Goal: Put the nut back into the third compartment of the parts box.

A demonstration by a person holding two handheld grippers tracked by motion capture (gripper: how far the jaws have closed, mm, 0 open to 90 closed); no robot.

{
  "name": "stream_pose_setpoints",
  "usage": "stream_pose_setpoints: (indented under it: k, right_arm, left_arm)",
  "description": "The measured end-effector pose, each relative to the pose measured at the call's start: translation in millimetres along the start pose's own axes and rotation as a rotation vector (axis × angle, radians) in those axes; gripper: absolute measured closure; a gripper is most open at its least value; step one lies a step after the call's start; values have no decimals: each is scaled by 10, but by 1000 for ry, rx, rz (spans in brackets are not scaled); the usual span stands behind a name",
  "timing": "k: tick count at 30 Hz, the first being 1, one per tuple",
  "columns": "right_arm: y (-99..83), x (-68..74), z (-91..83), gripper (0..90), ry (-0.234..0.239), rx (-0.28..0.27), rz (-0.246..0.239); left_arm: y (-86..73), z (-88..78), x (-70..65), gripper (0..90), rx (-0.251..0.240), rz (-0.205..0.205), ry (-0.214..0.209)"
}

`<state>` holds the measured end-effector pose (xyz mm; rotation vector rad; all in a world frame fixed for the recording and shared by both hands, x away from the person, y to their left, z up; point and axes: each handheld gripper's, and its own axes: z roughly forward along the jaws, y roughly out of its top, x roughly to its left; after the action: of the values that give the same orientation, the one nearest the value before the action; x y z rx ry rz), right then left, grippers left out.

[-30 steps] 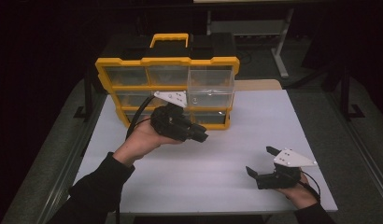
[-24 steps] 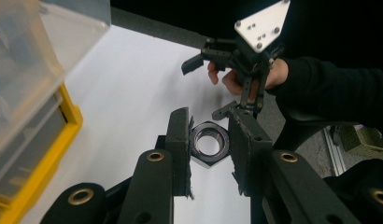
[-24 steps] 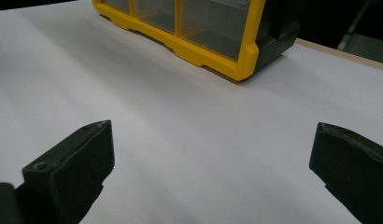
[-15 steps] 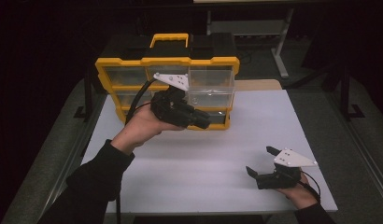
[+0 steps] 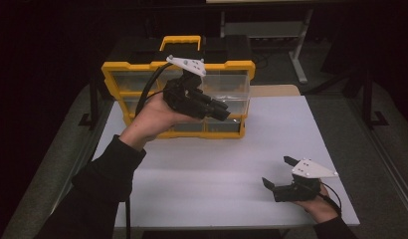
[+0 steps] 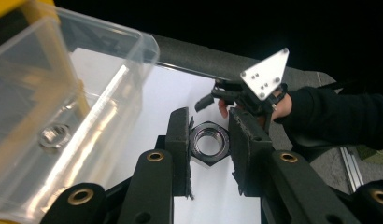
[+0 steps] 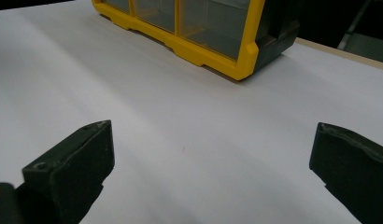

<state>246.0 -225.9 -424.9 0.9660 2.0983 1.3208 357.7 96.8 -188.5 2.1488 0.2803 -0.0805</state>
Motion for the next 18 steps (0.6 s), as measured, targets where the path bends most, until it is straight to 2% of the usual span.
stream_pose_setpoints:
  k: [4,11,14,18]
  right_arm:
    - [4,2,0,0,1,-3,0]
    - [4,-1,0,0,1,-1,1]
    - [4,-5,-4,0,0,-3,1]
    - [3,-3,-13,0,-1,-5,1]
  left_arm:
    - [63,-34,65,706,-6,-5,7]
    - [185,-114,233,706,-29,-43,25]
    - [232,-145,293,706,-28,-54,47]
    - [281,-153,358,705,-15,-45,78]
